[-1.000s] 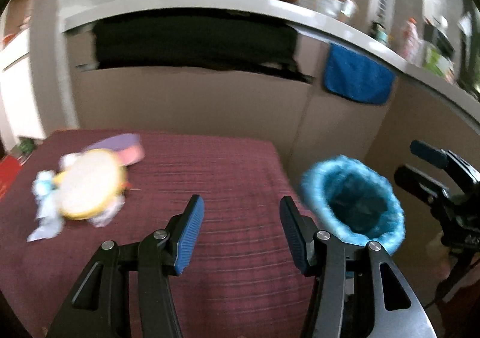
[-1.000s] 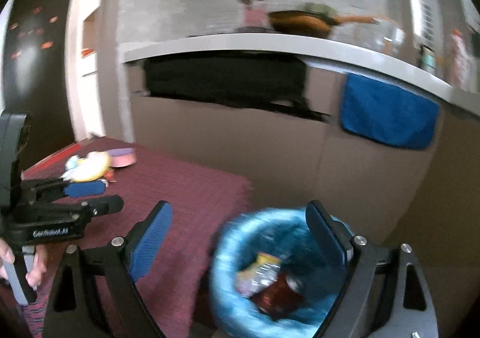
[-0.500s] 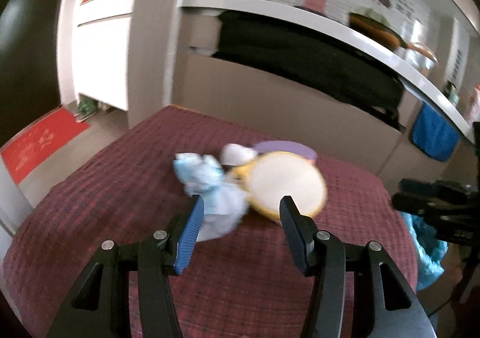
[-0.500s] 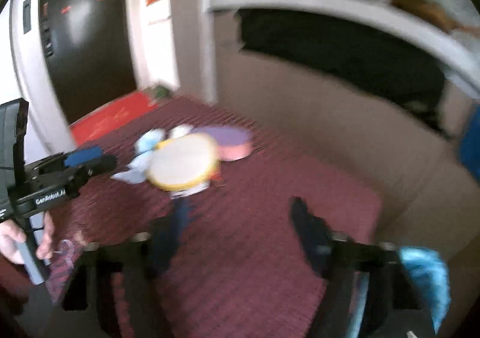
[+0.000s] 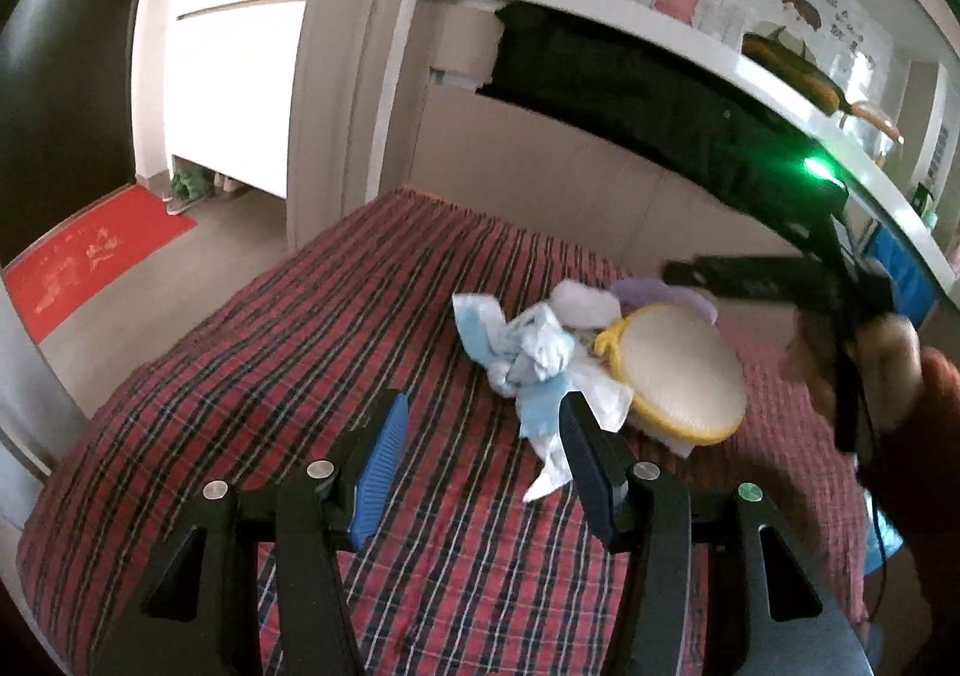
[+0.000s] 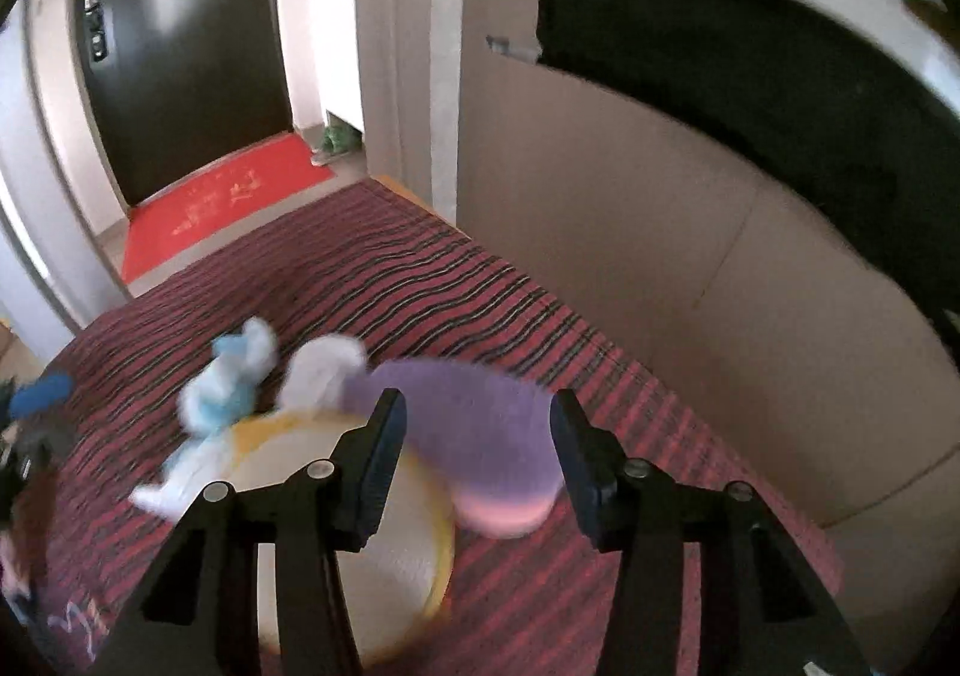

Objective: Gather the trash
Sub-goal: 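Grasp the purple sponge with the right tool and lift it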

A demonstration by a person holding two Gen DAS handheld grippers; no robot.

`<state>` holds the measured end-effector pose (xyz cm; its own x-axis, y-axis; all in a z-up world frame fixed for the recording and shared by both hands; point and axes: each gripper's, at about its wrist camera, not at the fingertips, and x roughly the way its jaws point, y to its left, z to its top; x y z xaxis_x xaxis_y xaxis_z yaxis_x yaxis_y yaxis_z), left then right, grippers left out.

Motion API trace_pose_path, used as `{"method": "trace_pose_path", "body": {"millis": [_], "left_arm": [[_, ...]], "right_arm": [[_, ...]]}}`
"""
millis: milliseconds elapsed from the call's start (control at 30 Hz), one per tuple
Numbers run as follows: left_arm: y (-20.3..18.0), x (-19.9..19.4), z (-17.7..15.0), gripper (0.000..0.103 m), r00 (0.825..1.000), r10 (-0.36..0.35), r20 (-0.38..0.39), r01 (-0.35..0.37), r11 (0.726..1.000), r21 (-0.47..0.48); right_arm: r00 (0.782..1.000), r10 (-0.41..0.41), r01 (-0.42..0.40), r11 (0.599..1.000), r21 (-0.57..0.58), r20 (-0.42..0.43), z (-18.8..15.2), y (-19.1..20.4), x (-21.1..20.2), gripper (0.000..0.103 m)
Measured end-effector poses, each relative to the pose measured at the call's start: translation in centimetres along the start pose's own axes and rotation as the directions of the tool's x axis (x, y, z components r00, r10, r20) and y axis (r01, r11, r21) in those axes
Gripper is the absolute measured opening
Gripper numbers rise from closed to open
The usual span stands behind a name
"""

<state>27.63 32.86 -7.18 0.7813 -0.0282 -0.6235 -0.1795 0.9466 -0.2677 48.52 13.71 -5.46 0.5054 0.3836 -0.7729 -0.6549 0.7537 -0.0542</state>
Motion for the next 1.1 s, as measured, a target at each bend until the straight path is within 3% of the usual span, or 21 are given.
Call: {"method": "trace_pose_path", "body": {"millis": [100,267,367,633,833,1033,1100], "left_arm": [[-0.2,0.7,-0.6,0.054,1.0,0.005,-0.016,-0.005,1.0,0.025],[-0.7,1.5,-0.7,0.054,0.999,0.01,-0.034,-0.009,0.999,0.039],[-1.0,1.5,-0.7,0.054,1.0,0.006,-0.028,-0.005,0.999,0.034],[-2.5,0.5,-1.2,0.054,0.999,-0.039,-0.032,0.04,0.999,0.025],[-2.9,-0.9,-1.6,0.054,0.999,-0.033,-0.02,0.034,0.999,0.034],[-1.9,-1.8,-1.7,0.054,1.0,-0.012,-0.008,0.012,1.0,0.014],[-1.4,-2.3,-1.9,0.054,1.0,-0.002,-0.003,0.002,1.0,0.006]], "right_arm": [[0.995,0.062,-0.058,0.997,0.044,-0.083,1.7,-1.5,3.8,0.046],[0.97,0.208,-0.196,0.975,0.103,-0.126,1.3,-2.2,5.8,0.049],[0.974,0.203,-0.198,0.979,0.055,-0.104,-0.4,-1.6,3.9,0.05],[0.943,0.302,-0.302,0.953,0.023,-0.142,-5.9,0.2,-1.6,0.05],[0.896,0.401,-0.408,0.913,0.008,-0.192,-8.8,3.1,-4.2,0.049],[0.936,0.323,-0.327,0.945,-0.003,-0.143,-9.1,4.3,-4.9,0.049],[0.93,0.339,-0.337,0.941,0.036,-0.142,-8.8,4.1,-3.8,0.054]]}}
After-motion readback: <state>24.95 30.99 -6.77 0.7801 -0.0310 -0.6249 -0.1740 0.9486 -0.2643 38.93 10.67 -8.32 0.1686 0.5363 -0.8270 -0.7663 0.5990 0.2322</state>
